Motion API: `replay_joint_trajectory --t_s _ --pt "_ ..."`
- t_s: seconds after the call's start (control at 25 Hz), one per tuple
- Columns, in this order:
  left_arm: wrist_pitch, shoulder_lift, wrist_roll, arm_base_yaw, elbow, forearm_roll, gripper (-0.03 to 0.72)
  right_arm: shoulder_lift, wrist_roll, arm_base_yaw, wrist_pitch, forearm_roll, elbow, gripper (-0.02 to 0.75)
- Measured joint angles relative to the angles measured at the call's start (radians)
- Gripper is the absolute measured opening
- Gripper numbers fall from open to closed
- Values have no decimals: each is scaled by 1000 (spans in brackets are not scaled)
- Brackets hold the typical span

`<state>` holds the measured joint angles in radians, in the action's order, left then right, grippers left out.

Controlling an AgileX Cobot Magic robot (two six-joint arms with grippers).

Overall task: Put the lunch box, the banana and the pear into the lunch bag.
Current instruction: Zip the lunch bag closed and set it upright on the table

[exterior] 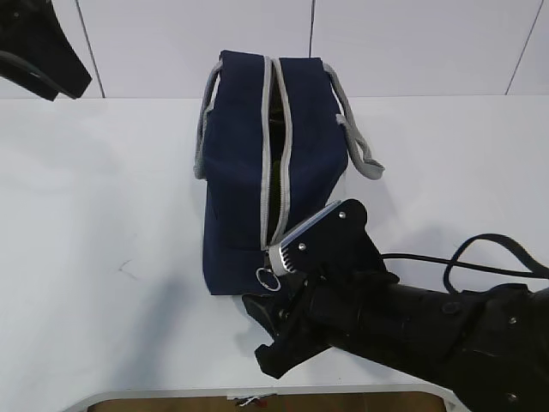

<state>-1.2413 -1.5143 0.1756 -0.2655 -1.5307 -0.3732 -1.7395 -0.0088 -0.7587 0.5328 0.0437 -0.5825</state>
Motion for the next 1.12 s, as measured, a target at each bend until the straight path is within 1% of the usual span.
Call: replay_joint_trajectory --t_s 0.16,0.4,0.64,0.8,1.0,1.12 --pt "0 0 0 0 0 0 276 -1 0 0 0 0 0 421" --pt "0 0 0 0 0 0 265 -1 0 0 0 0 0 319" --pt "0 0 0 0 0 0 259 -1 2 0 0 0 0 272" --pt "0 0 0 0 0 0 255 -1 2 0 0 0 0 223" --pt "0 0 0 0 0 0 251 -1 2 0 0 0 0 193" --pt "0 0 0 0 0 0 250 -1 2 0 0 0 0 151"
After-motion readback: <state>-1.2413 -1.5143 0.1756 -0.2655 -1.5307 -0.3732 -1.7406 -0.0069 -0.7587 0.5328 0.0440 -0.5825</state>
